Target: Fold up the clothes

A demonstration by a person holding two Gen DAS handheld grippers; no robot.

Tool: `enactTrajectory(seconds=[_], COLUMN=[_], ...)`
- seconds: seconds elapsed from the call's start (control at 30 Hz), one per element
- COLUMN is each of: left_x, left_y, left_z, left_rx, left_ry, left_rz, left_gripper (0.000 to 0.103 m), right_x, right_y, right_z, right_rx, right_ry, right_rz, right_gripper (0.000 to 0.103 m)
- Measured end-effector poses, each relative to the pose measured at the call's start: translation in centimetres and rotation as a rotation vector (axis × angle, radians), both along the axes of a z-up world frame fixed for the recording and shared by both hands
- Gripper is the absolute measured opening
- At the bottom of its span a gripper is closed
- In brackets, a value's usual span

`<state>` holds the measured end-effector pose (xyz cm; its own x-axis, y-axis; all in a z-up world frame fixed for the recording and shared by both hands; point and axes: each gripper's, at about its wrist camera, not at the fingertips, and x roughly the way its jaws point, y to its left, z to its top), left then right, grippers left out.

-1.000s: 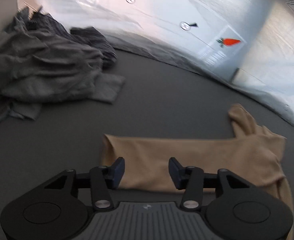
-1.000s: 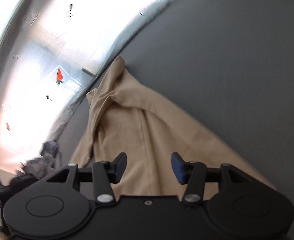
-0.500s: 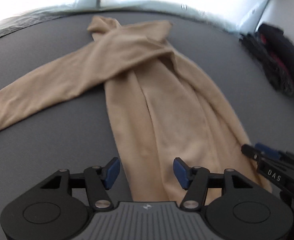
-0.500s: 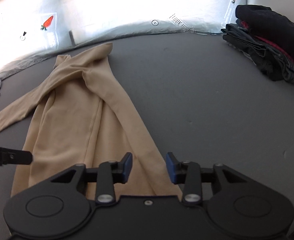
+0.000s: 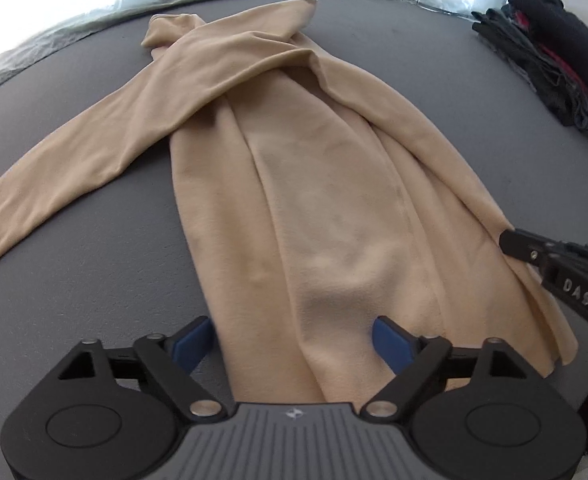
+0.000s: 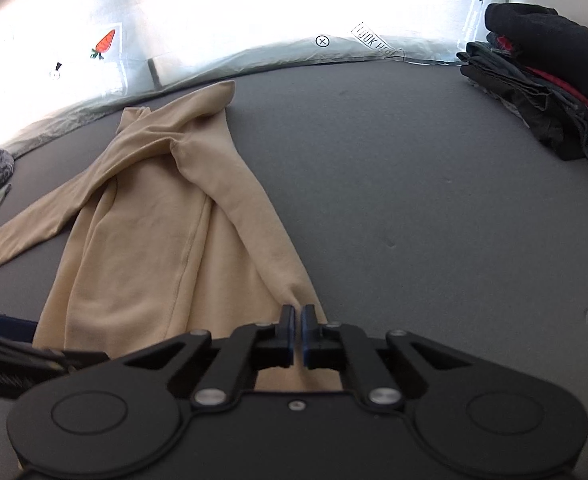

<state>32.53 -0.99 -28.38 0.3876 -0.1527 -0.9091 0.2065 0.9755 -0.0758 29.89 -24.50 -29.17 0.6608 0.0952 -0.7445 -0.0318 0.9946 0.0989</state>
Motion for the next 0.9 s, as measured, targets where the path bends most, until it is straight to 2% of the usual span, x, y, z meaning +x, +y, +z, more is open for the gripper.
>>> enactTrajectory(seconds=[0.2, 0.37, 0.43, 0.57, 0.73, 0.83, 0.9], left_x=[0.4, 0.6, 0.6, 0.7, 0.7, 0.7, 0.7], left_y=[-1.6, -1.8, -1.8, -1.8, -1.6, -1.6, -1.6], left_z=[-0.7, -0.7, -0.7, -0.9, -1.0, -1.1, -1.1], left_rx=[0.05, 0.055, 0.057, 0.058, 0.057, 0.056, 0.055], left_ry=[0.009, 0.014, 0.011, 0.01, 0.004, 0.0, -0.001], left_rz=[0.0, 0.008, 0.01, 0.009, 0.009, 0.009, 0.009], left_gripper=[0.103, 0.103, 0.103, 0.103, 0.103, 0.103, 0.103], right_x=[-0.5, -1.0, -1.1, -0.8, -0.8, -0.6, -0.5], right_y=[-0.7, 0.2, 0.2, -1.0, -2.9, -3.7, -3.9], right_z=[0.6, 1.4, 1.5, 1.2, -0.4, -2.7, -4.5], right_rx=[0.043, -0.01, 0.034, 0.245, 0.61, 0.822, 0.899], right_ry=[-0.023, -0.057, -0.055, -0.027, 0.013, 0.079, 0.139], right_rz=[-0.013, 0.048, 0.065, 0.05, 0.0, -0.058, -0.107], right_gripper=[0.003, 0.003, 0.003, 0.003, 0.003, 0.002, 0.002])
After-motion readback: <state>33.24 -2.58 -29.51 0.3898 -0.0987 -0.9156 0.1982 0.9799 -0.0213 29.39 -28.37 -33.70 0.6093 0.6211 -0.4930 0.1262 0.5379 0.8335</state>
